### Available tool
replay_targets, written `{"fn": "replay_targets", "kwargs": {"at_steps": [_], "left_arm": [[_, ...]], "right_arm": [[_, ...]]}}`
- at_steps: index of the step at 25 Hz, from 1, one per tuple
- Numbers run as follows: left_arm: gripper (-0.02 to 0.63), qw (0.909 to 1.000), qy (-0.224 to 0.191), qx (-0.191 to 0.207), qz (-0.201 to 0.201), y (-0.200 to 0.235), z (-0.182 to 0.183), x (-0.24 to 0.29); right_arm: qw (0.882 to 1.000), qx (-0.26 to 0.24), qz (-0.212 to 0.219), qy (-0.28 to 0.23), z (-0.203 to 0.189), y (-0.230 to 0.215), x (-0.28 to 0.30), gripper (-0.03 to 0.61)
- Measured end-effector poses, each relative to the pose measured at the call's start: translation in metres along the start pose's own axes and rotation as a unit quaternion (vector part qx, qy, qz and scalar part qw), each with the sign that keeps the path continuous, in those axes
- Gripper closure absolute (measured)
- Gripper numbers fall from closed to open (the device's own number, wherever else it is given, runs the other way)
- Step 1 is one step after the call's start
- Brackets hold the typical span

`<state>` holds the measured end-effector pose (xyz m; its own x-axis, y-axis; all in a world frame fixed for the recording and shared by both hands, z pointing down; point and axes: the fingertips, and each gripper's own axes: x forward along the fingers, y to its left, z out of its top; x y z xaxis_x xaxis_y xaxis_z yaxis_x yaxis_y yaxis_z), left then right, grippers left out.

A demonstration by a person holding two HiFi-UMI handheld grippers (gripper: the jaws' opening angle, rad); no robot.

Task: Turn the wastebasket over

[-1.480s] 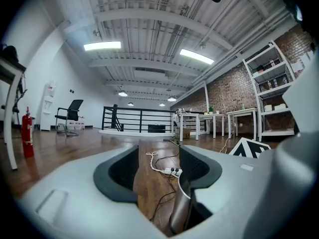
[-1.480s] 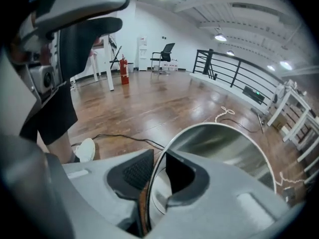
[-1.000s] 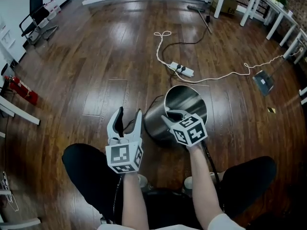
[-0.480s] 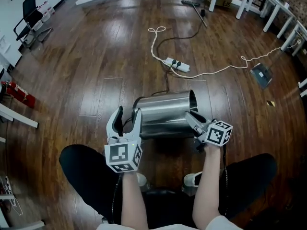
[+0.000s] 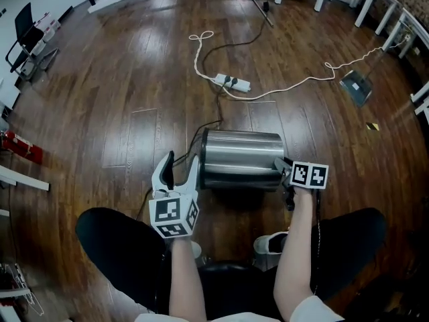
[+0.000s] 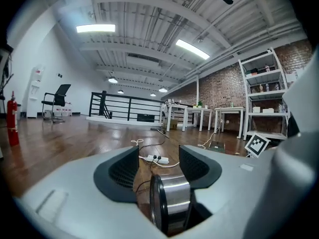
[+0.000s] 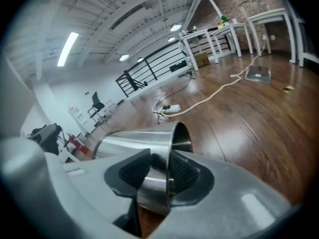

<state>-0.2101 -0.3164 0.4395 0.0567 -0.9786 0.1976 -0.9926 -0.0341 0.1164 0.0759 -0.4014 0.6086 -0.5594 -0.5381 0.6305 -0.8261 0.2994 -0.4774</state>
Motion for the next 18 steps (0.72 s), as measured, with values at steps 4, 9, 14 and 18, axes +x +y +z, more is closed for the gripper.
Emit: {"fn": "replay_targets", "kwargs": {"at_steps": [4, 9, 14, 18], "left_arm": [[0.337, 0.9988, 0.047, -0.009, -0.004, -0.004, -0.039, 0.011], [0.327, 0.993, 0.106, -0.053, -0.001, 0.002, -0.086, 0.031], [0.316, 0.9809, 0.149, -0.121, -0.03, 0.007, -0.121, 0.054], [0.377, 0.9744, 0.15, -0.164, -0.032, 0.009, -0.135, 0.065]], "right_arm": [[0.999, -0.004, -0.02, -0.035, -0.001, -0.005, -0.001, 0.466], [0.988, -0.114, -0.097, -0.034, 0.014, -0.007, -0.024, 0.385], [0.982, -0.145, -0.108, -0.059, 0.035, -0.002, -0.051, 0.385], [0.988, -0.126, -0.077, -0.048, 0.026, 0.003, -0.042, 0.385]]}}
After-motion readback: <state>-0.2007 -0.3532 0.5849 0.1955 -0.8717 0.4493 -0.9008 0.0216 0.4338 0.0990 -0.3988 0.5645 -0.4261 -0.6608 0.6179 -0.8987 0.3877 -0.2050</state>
